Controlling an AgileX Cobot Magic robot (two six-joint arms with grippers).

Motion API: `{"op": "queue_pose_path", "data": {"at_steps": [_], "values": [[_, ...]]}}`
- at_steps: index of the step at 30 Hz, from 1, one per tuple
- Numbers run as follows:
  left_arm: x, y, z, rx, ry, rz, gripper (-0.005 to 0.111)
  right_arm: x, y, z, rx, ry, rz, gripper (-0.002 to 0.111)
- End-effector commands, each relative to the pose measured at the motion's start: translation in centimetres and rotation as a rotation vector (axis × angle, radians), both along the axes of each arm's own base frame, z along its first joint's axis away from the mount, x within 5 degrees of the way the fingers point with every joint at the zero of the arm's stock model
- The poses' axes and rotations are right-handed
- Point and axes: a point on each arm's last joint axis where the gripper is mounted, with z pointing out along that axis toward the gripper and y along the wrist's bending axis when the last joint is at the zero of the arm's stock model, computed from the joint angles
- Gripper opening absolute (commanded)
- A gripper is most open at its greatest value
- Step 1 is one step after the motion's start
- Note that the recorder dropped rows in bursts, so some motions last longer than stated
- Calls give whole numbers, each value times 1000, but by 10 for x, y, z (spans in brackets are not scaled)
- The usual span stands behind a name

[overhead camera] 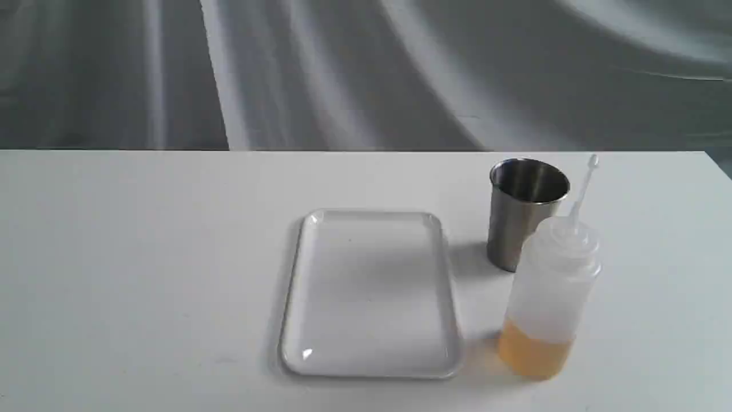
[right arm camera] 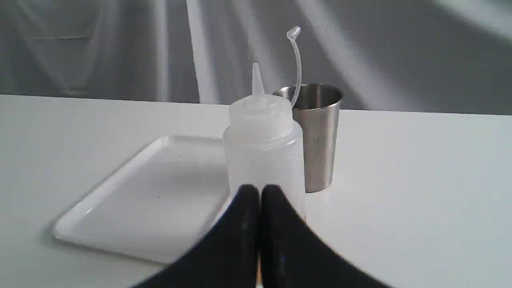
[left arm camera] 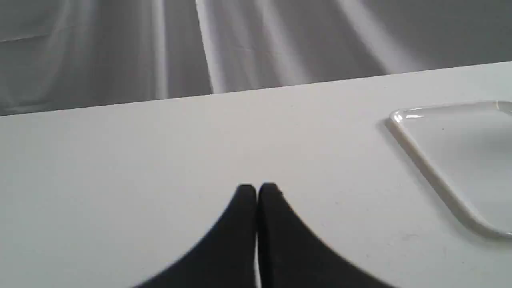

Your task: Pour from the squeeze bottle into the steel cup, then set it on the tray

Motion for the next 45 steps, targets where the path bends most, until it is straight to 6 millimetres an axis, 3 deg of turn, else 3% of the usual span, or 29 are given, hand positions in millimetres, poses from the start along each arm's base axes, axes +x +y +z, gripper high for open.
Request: {"op": "queue_pose_path", "data": {"at_steps": [1,45], "values": [[0,0,-1,-6,-5,-5,0,0,0,-1,6,-4,-5,0],[0,0,-1,-2,-5,-6,0,-1,0,3,13,-6,-6,0]]}}
